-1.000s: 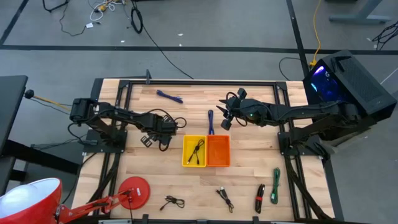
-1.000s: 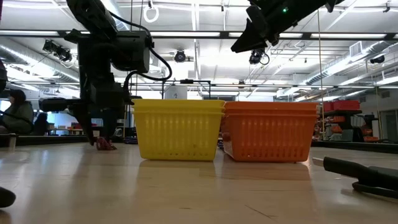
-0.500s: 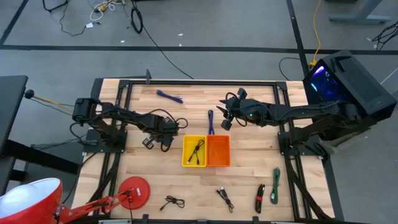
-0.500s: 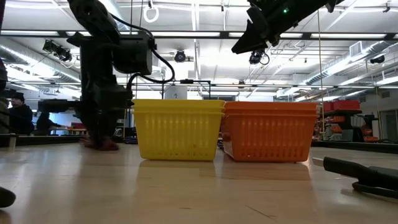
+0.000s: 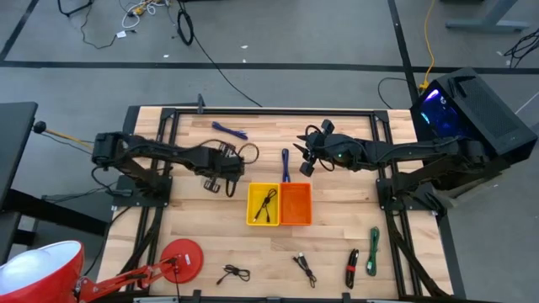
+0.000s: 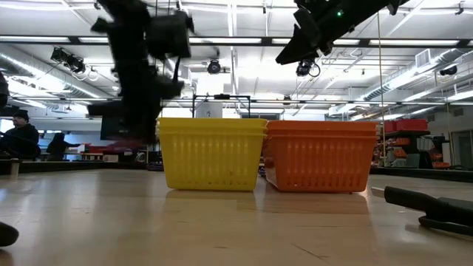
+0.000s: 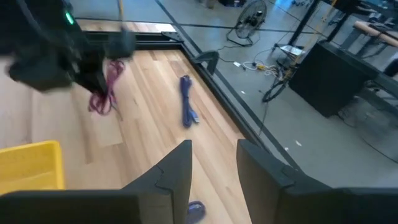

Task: Pick & Place USB Port
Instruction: Put the red patterned charger cable into the orange bin, then put the top blue patterned charger cable into the orange bin

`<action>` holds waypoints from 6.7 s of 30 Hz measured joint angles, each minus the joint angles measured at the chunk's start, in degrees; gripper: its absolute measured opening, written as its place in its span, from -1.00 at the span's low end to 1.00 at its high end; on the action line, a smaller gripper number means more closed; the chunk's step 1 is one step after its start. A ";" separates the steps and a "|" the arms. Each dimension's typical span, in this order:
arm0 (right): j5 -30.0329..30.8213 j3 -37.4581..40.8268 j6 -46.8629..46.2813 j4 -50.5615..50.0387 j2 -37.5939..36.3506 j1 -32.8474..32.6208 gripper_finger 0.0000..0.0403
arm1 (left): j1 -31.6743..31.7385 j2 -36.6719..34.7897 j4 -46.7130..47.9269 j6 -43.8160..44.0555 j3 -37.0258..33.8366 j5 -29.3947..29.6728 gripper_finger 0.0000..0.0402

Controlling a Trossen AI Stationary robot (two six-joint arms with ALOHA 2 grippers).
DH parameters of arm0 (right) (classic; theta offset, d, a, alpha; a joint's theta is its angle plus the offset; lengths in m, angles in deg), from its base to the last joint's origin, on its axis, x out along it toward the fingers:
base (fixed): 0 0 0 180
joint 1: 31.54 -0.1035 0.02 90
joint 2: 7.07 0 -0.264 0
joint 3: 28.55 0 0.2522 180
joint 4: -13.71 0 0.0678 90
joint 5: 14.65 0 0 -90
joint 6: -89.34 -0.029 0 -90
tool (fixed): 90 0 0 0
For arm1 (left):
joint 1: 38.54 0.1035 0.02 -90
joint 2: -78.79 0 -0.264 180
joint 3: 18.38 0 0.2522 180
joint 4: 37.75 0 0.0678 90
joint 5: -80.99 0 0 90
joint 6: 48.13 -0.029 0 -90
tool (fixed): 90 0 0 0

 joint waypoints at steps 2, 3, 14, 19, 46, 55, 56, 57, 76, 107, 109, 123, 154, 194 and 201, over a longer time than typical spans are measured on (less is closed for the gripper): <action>1.94 0.02 0.00 -1.11 0.00 0.26 -0.37 | 1.28 -3.67 -0.68 1.40 2.35 -0.68 -0.96; 2.71 0.02 -0.03 -1.51 0.00 0.43 -0.37 | 2.11 -6.12 -1.06 1.93 3.57 -1.86 -0.96; -2.82 0.02 1.86 1.42 0.00 2.77 -0.37 | 10.62 -29.51 -28.19 10.96 1.53 -30.23 -0.96; -11.45 0.04 3.69 8.61 0.00 2.99 -0.37 | 10.72 -31.02 -39.15 12.31 -2.89 -31.57 -0.96; -24.18 0.04 4.92 26.16 8.05 3.09 -0.10 | 5.21 -11.93 -80.92 15.01 -8.62 -36.58 -0.96; -26.25 0.07 4.53 25.85 8.07 3.12 -0.08 | 5.60 -11.03 -81.39 13.32 -8.62 -35.78 -0.96; -26.12 0.04 4.55 25.73 8.07 3.12 -0.08 | 5.76 -11.03 -81.20 13.00 -8.62 -35.23 -0.96; -25.87 0.07 4.65 25.19 8.07 3.13 -0.08 | 5.94 -11.03 -80.54 12.24 -8.60 -34.43 -0.96; -25.60 0.07 4.99 25.60 8.04 3.12 -0.11 | 6.32 -10.97 -80.15 13.14 -8.60 -34.09 -0.96; -24.11 0.07 5.60 21.94 5.84 2.90 -0.99 | 5.43 -10.32 -82.53 16.19 -8.60 -33.28 -0.65; -22.82 0.07 5.48 19.67 4.18 2.74 -0.99 | 5.98 -10.85 -81.94 16.22 -8.60 -32.74 -0.62; -13.10 0.00 -11.63 -7.49 -3.08 -7.98 -1.00 | 10.38 -18.92 -67.99 15.03 -8.53 -31.80 -0.59; 10.58 17.10 -56.60 18.70 6.10 -32.05 -1.00 | 10.44 -21.68 -57.70 14.44 -8.57 -31.82 -0.59; 10.22 17.16 -56.50 19.03 11.28 -31.53 -0.58 | 10.44 -21.66 -57.37 14.48 -8.57 -31.82 -0.59; 14.12 17.16 -52.11 18.98 11.17 -30.98 -0.50 | 10.44 -21.66 -55.15 12.20 -8.57 -29.27 -0.59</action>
